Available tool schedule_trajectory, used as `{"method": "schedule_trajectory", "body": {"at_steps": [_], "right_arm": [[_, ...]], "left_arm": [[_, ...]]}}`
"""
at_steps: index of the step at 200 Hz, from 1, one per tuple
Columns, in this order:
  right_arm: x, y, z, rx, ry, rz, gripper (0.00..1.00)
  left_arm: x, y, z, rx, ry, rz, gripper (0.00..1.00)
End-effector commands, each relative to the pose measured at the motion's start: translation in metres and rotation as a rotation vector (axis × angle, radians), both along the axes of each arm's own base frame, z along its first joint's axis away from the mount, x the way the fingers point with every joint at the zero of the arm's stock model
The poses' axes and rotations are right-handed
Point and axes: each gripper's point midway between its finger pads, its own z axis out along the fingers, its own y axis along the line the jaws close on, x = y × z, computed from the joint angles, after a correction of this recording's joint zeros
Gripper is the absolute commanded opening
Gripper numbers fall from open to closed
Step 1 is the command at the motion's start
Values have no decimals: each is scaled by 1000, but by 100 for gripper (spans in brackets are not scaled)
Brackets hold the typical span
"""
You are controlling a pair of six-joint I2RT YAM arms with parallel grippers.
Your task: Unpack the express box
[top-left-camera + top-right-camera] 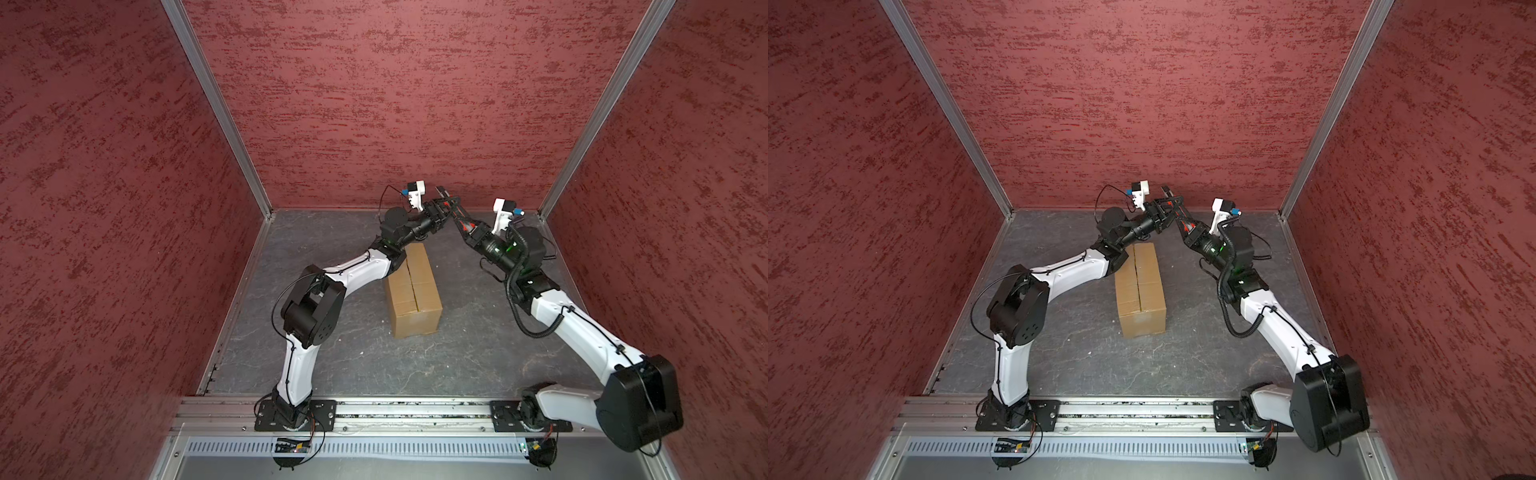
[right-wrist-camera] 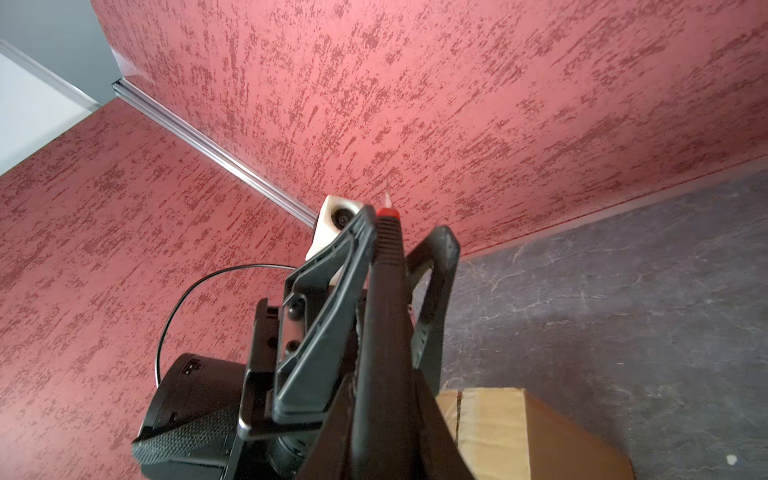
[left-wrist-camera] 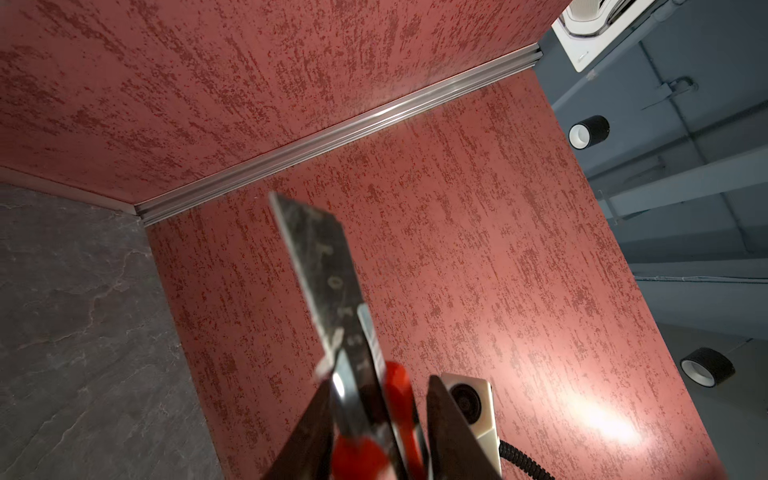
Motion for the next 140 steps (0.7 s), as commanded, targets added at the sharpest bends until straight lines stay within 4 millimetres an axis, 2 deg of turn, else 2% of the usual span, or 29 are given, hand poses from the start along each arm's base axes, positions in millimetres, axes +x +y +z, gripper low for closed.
{"method": "schedule_trajectory", "body": {"at_steps": [1,86,140], "right_arm": [[-8,-5,32,30,-115,-24,0],[-4,-7,28,9,-99,-43,0],[-4,-10,16,-41,-52,-65,0]], "left_arm": [[-16,-8,-8,71,-24,-43,44],[-19,4,-1,95,-60,-12,57],[-19,20,12,121,-108,36,68]]}}
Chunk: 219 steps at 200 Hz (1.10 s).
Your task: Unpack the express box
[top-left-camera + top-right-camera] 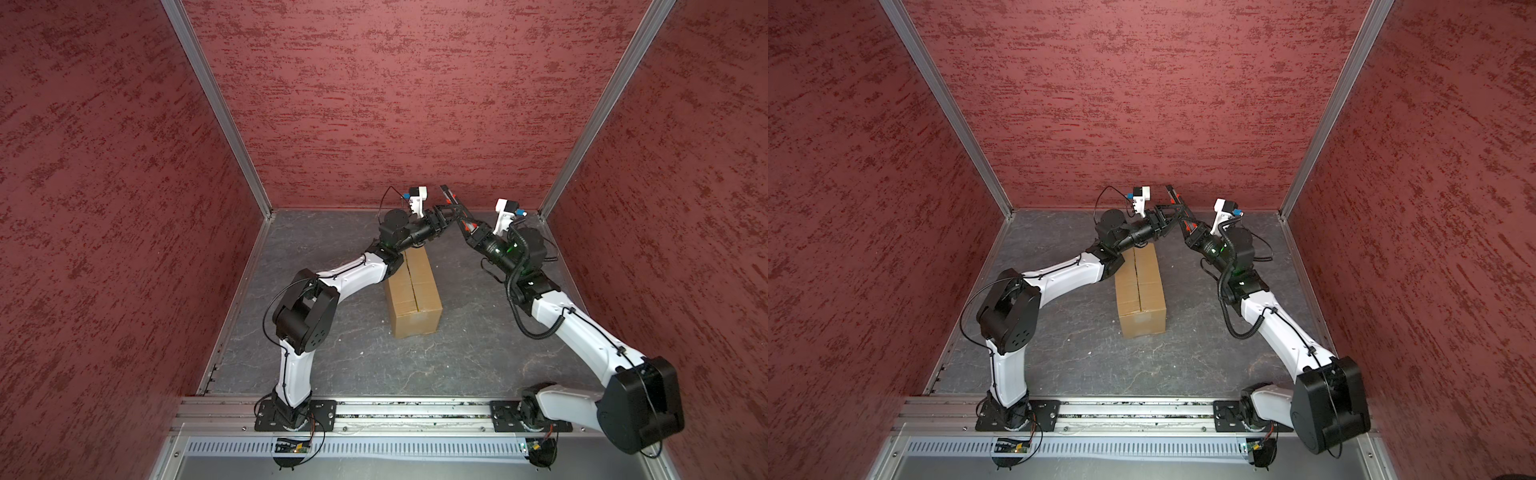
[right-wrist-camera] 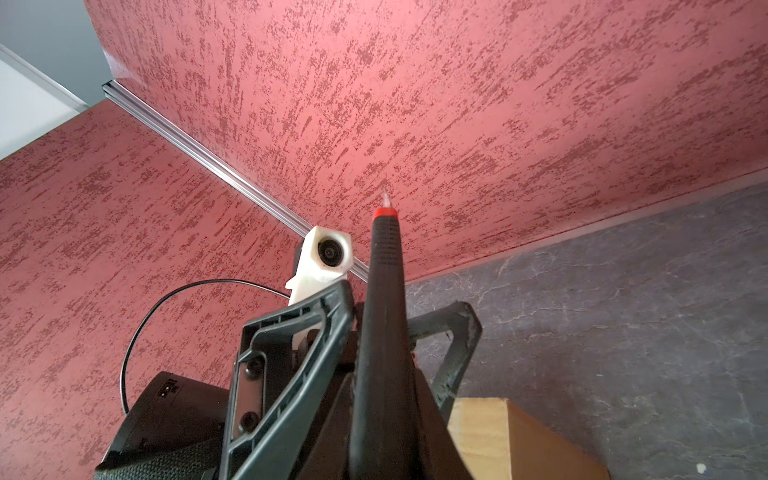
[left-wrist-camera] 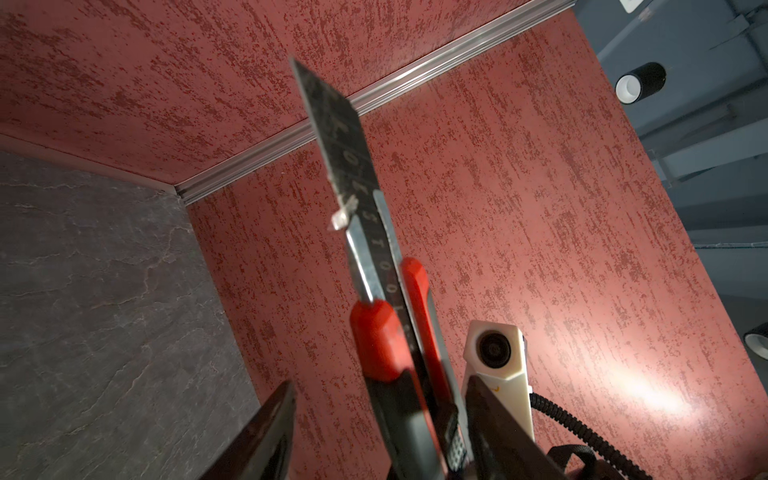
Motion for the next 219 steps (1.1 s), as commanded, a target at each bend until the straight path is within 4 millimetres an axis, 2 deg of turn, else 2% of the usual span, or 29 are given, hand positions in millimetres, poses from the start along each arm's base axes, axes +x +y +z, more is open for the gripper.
{"method": "schedule_trajectory", "body": {"at_steps": [1,29,76,96,108,121,146,173,194,219], "right_arm": [[-5,-4,16,-20,-34,-27,0],[-6,-10,7,-81,1,-54,0],[-12,-23,10,-189,36,-112,0],[-15,-29,7,-254,72,-137,0],[-19,-31,5,-297,93,-150,0],[-25,-31,5,-347,112,-161,0],[-38,-23,2,-461,157,-171,0],[-50,-5,-8,-596,217,-160,0],[-57,8,-12,-676,252,-150,0],[-67,23,-12,-730,273,-124,0]], "left_arm": [[-5,14,23,12,-75,27,69],[-10,21,29,52,-108,47,74],[-31,35,29,156,-127,54,83],[-40,44,5,289,-55,39,94],[-44,56,-10,365,-3,37,100],[-51,72,-23,441,37,51,100],[-60,117,-45,625,94,120,100],[-71,162,-68,779,164,161,100],[-77,183,-87,862,216,165,100],[-79,199,-115,910,277,162,100]]}}
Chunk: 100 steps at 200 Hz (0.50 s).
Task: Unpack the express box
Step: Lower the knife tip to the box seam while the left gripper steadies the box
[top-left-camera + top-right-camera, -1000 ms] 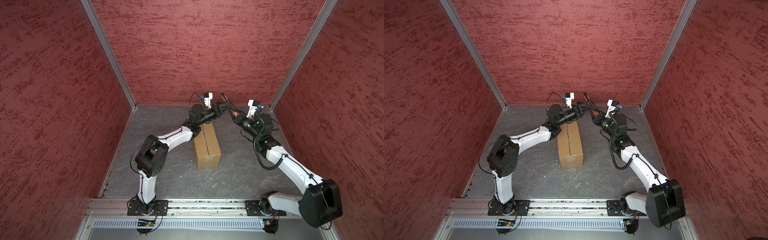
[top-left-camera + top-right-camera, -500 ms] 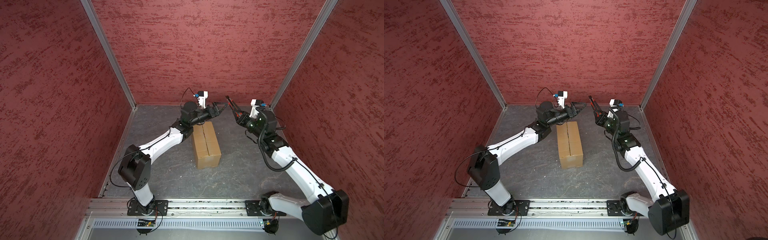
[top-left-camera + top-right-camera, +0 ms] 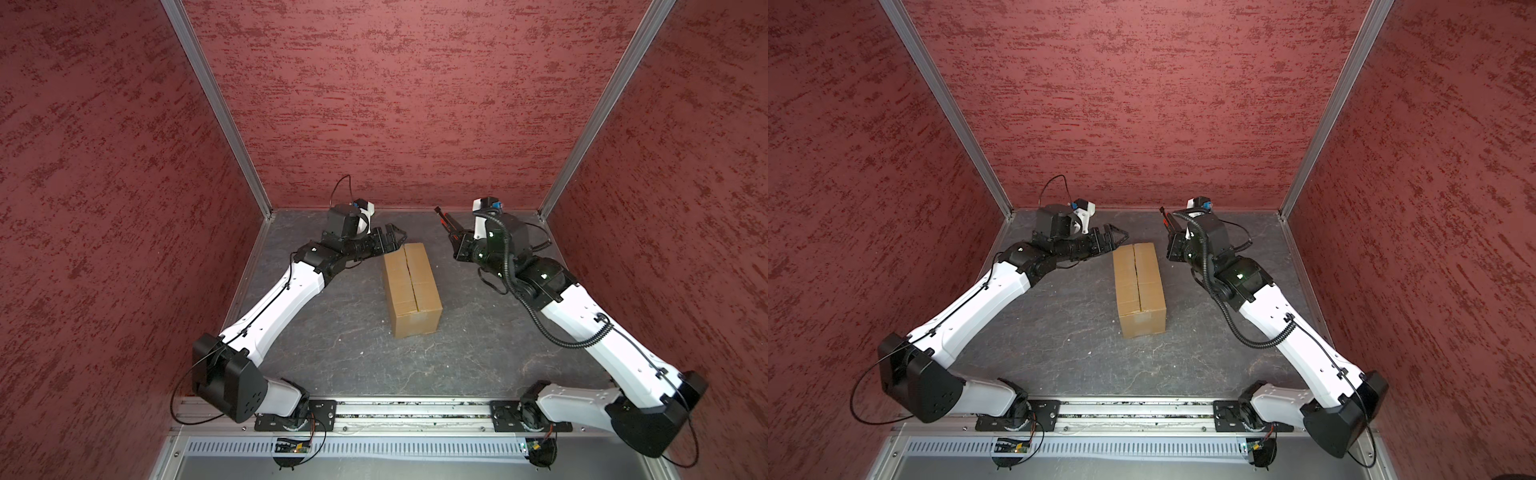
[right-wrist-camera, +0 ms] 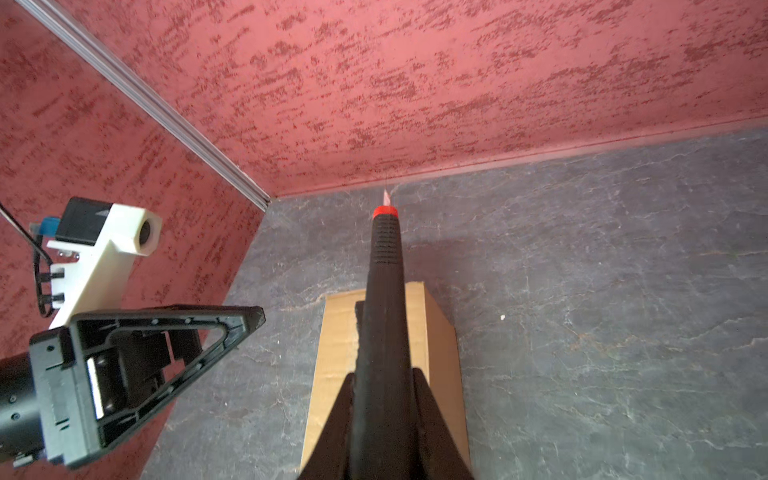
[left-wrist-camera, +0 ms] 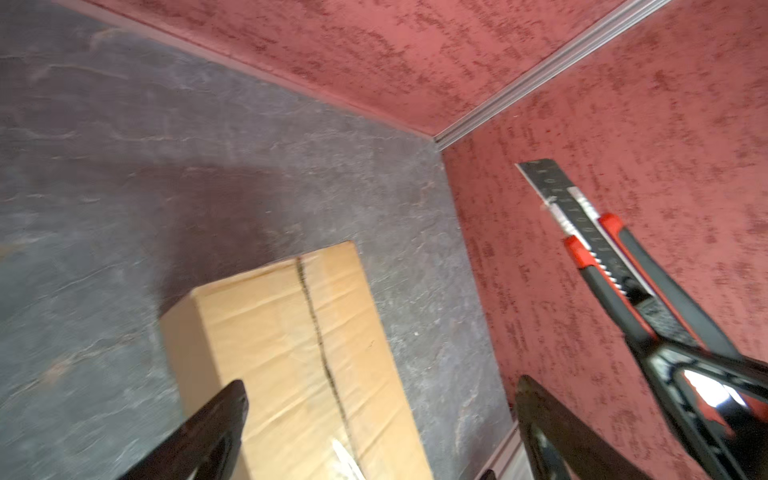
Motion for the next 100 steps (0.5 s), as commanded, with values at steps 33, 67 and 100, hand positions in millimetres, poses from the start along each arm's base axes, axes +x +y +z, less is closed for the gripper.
{"method": "schedule_trajectory", "body": {"at_steps": [33,67,100], "right_arm": [[-21,10,-21,-214,103,-19,0],[-26,28,-23,-241,119,8,0],[-26,41,-33,-257,141,35,0]], "left_arm": [[-14,24,-80,151,171,-14,100],[-7,19,-95,135,179,-23,100],[-2,16,-102,113,166,-19,100]]}}
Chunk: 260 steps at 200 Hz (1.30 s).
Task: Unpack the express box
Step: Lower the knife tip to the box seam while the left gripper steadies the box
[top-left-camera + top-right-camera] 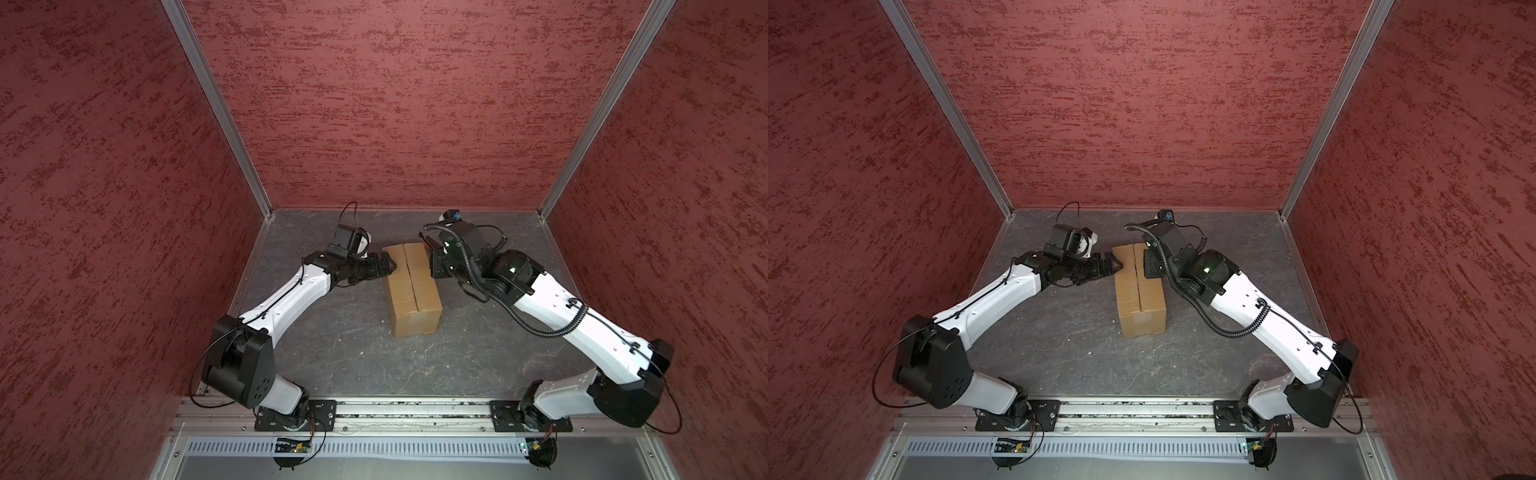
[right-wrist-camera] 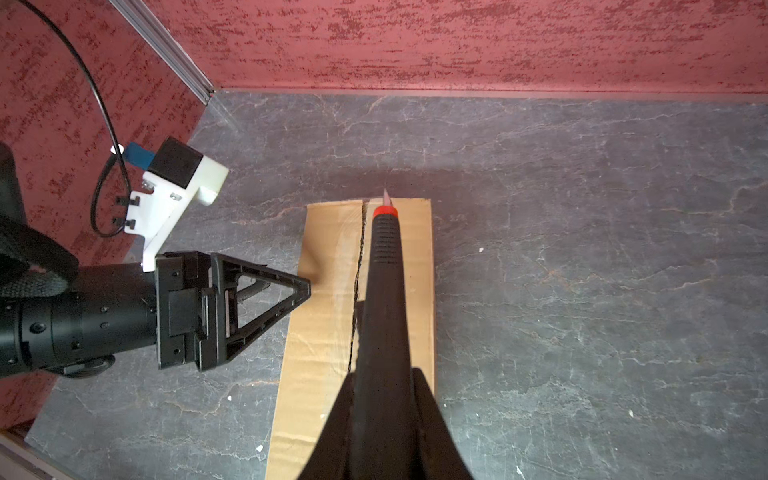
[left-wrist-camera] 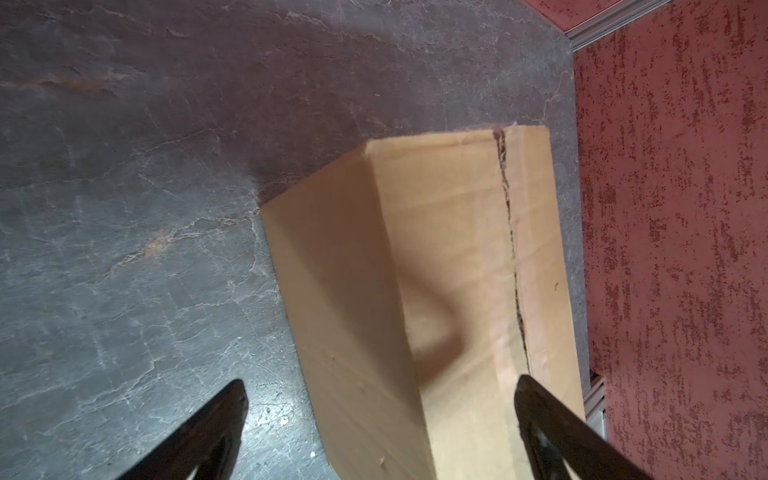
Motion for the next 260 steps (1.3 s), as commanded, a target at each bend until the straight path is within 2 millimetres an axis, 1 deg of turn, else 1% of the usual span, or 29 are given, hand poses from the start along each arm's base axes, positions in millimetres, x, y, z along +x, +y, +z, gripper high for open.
{"method": "schedule_trajectory", "body": {"at_steps": [1,14,16,18,67,109,155,187,260], "right_arm": [[2,0,4,-14,-8,-26,0],[1,3,4,-14,-5,-18,0],[4,6,-3,-29,7,-16,0],[4,7,-6,-35,12,-15,0],[10,23,-20,-88,28,9,0],[17,34,-26,-103,28,30,0],[22,41,-30,-104,23,37,0],[25,47,-34,-99,27,47,0],[27,51,-39,-95,30,54,0]], "left_arm": [[11,-6,3,-34,-51,-9,100],[15,-8,1,-56,-56,0,100],[15,-8,0,-59,-57,3,100],[16,-8,0,-62,-57,4,100],[26,-14,-13,-99,-55,24,100],[29,-14,-30,-83,-26,37,100],[26,-12,-45,-74,7,53,100],[25,-13,-48,-78,13,53,100],[22,-16,-54,-92,24,53,100]]}}
